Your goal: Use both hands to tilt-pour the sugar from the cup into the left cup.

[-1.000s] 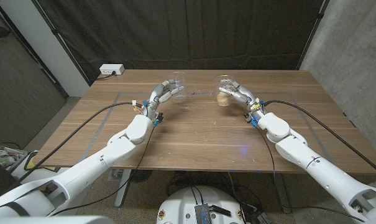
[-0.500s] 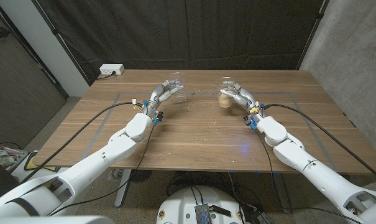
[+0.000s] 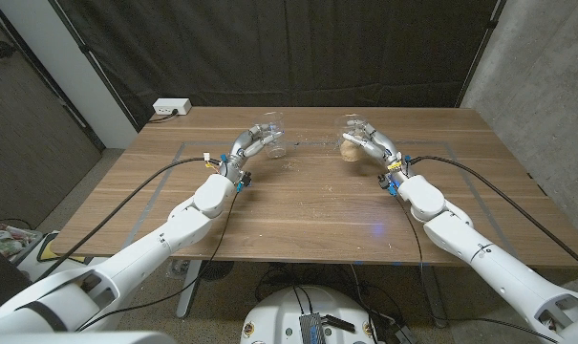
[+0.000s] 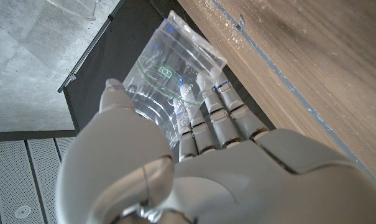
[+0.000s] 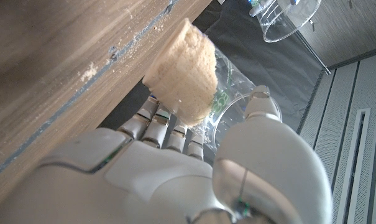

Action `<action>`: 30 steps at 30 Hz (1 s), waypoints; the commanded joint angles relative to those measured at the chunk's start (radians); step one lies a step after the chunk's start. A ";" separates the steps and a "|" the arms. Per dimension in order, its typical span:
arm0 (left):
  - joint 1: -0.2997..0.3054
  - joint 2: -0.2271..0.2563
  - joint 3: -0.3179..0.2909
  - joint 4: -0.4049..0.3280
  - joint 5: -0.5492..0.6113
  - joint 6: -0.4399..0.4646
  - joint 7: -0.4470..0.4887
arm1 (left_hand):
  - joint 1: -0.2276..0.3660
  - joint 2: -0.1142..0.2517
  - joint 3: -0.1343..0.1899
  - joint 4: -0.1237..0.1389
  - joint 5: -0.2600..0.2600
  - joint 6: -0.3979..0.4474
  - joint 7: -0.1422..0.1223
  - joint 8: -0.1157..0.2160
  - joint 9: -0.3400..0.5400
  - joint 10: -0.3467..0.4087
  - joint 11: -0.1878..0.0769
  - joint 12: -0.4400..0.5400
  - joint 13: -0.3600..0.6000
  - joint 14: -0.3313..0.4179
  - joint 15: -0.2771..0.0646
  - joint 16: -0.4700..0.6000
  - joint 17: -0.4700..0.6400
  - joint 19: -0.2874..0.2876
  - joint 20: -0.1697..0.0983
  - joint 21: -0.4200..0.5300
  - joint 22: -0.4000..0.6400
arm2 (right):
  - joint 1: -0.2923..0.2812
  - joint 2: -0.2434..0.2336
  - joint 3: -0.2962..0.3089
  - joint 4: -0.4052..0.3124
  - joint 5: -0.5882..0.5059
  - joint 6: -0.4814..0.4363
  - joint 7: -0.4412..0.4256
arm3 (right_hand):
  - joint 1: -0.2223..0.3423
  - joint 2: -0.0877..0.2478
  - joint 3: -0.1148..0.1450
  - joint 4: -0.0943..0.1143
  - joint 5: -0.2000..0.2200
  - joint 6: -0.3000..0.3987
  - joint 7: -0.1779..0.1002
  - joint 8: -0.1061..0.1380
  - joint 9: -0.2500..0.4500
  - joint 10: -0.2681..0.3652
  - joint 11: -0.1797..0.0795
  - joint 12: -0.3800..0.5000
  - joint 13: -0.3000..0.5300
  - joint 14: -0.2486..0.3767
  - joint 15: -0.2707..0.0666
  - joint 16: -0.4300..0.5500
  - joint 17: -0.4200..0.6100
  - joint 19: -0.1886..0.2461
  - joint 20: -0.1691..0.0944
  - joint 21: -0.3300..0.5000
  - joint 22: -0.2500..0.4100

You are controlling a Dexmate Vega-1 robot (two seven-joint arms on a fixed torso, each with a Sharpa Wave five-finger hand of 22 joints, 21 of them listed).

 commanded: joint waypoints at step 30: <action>-0.048 -0.022 0.045 0.054 0.027 0.023 -0.100 | 0.011 0.013 -0.009 0.000 -0.014 0.021 -0.001 0.008 0.006 0.014 -0.006 0.017 0.001 0.019 -0.107 -0.014 0.011 -0.003 -0.061 0.014 0.003 | 0.069 -0.182 0.040 -0.389 -0.071 -0.368 0.064 | -0.005 0.008 0.010 -0.001 0.007 0.011 0.001 -0.003 0.006 0.023 0.015 -0.013 -0.002 0.023 -0.179 -0.008 0.002 0.018 -0.040 0.013 -0.003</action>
